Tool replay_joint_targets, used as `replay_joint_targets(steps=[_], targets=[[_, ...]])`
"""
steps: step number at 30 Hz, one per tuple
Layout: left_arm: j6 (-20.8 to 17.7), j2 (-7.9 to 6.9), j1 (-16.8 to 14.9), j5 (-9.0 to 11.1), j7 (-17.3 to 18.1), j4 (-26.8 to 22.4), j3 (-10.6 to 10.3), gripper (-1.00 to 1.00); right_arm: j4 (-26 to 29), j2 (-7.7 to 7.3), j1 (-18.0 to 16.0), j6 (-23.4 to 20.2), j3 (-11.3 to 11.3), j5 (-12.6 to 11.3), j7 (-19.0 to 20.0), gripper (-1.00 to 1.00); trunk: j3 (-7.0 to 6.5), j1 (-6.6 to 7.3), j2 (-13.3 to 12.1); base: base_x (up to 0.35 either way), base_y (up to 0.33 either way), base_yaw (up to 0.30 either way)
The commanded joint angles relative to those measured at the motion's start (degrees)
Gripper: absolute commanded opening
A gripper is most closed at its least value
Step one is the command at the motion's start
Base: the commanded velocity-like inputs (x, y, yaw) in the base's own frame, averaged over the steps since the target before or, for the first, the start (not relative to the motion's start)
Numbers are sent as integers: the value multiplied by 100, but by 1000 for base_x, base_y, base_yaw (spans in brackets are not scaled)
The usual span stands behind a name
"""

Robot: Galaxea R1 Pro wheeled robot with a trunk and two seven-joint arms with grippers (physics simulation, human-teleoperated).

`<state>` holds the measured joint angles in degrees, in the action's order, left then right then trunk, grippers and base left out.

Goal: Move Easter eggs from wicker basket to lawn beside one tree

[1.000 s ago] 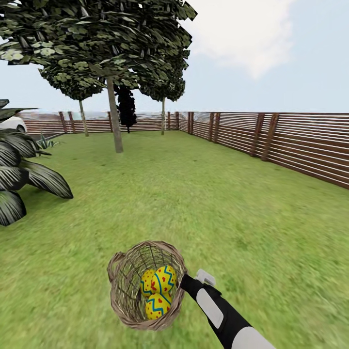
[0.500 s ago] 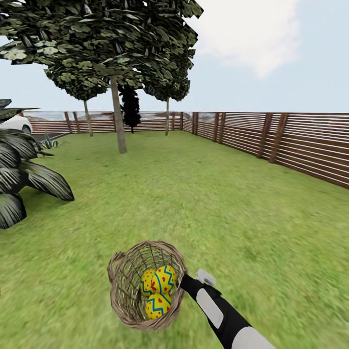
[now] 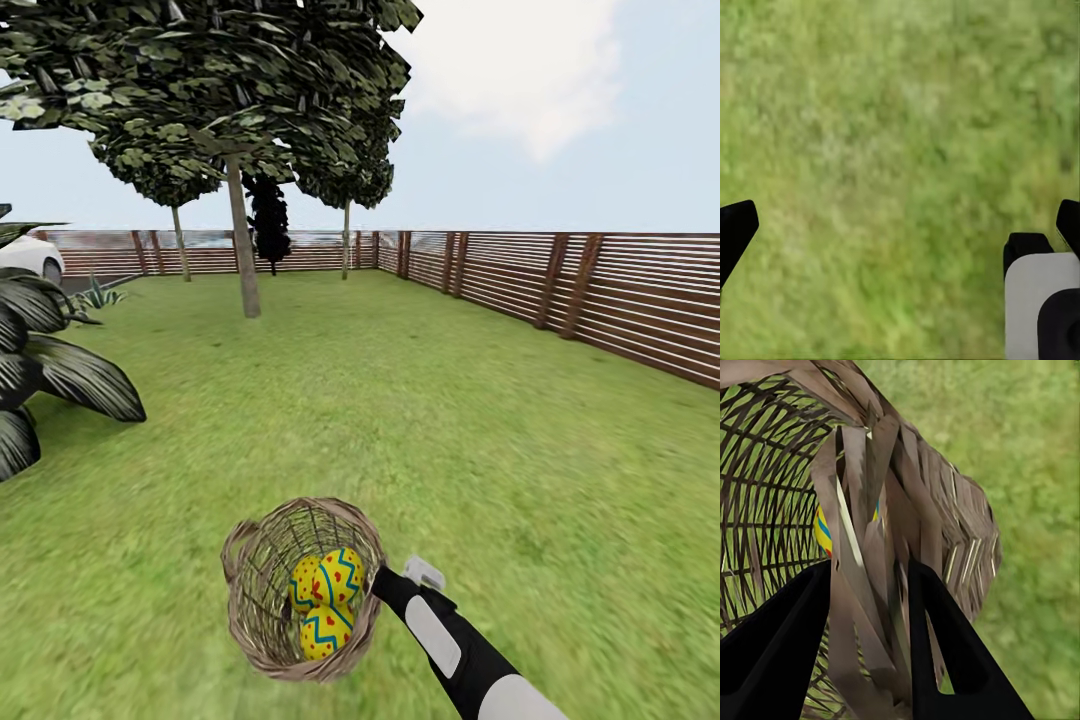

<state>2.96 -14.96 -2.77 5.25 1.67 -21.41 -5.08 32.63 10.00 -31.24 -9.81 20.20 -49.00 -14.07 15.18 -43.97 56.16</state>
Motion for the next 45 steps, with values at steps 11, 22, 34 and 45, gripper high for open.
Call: replay_joint_targets(steps=[11, 22, 34, 45], targets=[[21, -10, -5, 55, 0, 2, -46, 100, 16, 0, -5, -13, 11, -14, -43, -100, 7, -4, 5, 329, 0, 0], [21, -15, -5, 55, 0, -4, -46, 100, 16, 0, -5, -13, 11, -13, -43, -100, 7, -4, 5, 329, 0, 0], [27, -15, -5, 55, 0, -4, -48, 100, 20, 0, -5, -20, 10, -14, -43, -100, 7, -4, 5, 329, 0, 0], [29, -7, -5, -269, -8, 5, -70, 100, 24, 0, -5, -21, 12, -6, -43, -100, 7, -4, 5, 329, 0, 0]])
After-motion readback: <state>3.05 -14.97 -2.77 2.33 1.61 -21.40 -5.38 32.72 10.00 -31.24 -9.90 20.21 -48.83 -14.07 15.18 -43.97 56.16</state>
